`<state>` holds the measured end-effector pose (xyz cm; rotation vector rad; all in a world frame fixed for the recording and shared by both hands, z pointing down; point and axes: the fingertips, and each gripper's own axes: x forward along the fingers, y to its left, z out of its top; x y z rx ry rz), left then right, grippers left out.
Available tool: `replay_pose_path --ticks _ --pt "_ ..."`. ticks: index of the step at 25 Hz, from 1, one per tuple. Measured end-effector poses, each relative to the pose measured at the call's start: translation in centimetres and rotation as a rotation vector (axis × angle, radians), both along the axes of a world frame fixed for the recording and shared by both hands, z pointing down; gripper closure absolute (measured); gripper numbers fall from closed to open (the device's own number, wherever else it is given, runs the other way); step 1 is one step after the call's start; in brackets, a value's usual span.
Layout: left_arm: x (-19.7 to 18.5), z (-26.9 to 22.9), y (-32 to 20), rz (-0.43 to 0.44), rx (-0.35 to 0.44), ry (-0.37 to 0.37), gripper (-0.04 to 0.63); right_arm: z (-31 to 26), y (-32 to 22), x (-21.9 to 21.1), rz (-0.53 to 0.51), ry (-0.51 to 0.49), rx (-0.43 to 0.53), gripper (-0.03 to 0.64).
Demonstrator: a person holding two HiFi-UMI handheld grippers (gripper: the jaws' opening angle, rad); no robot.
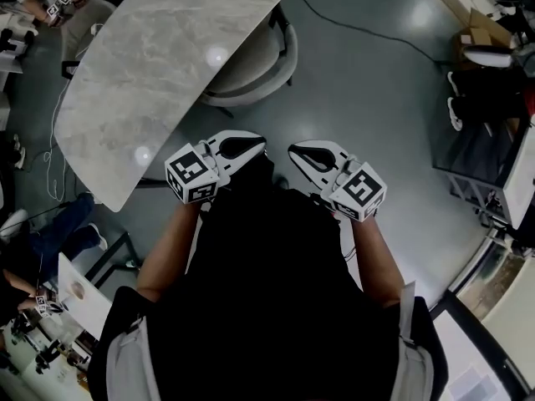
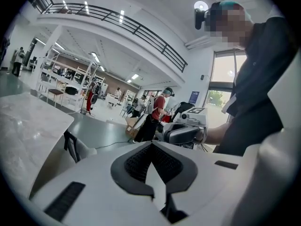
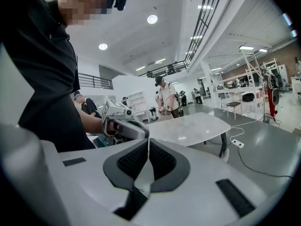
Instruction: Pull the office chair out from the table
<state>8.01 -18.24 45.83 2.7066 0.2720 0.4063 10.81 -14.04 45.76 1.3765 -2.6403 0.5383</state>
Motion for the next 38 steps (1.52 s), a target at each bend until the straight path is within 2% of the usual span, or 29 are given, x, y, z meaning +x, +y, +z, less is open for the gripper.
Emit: replay_pose_path --ticks 7,13,15,18,23,25,27,28,31,34,36,38 --pt "1.6 0.1 -6.9 -0.029 -0.027 0.047 0.583 0.3 -8.0 2.9 0.001 0.028 -0.017 0.595" --pt "1.6 1.3 -11.5 -0.079 -0.057 0.057 0.583 0.8 -14.0 2.9 -0.029 0.001 -0.041 0.595" --pt "1.8 1.5 -12.2 -0.098 -0.067 0.067 0.583 1.0 -15.0 3.3 -0.042 0.024 -0.052 0.595" --pt "2.0 2.8 -13.8 -0.135 -0.021 0.042 0.583 1.9 -16.7 4.0 -0.082 0.066 -0.072 0.595" --pt "3.2 5.2 -14.8 -0.188 0.057 -0.034 0.583 4.7 -18.6 6.1 -0.136 0.062 -0.156 0.591" --pt "4.1 5.9 -15.1 -0.192 0.087 -0.060 0.583 5.7 -19.3 6.6 -0.189 0.100 -0.154 0.560" --pt "4.9 6.9 -15.4 -0.203 0.122 -0.093 0.583 6.8 -19.9 6.5 -0.274 0.144 -0.148 0.502" --pt "5.2 7.4 -15.3 -0.206 0.138 -0.116 0.583 7.4 -19.9 6.3 -0.326 0.174 -0.146 0.495" --pt "6.1 9.2 -15.0 -0.207 0.180 -0.195 0.583 9.5 -19.3 5.5 -0.496 0.305 -0.138 0.483" --pt "6.4 11.0 -15.1 -0.211 0.242 -0.270 0.580 13.1 -18.9 5.1 -0.651 0.477 -0.128 0.460" --pt "6.5 12.4 -14.7 -0.194 0.267 -0.323 0.531 15.3 -18.5 4.9 -0.735 0.572 -0.121 0.420" --pt "6.6 13.8 -14.3 -0.170 0.278 -0.375 0.477 16.7 -18.2 4.6 -0.793 0.620 -0.117 0.411"
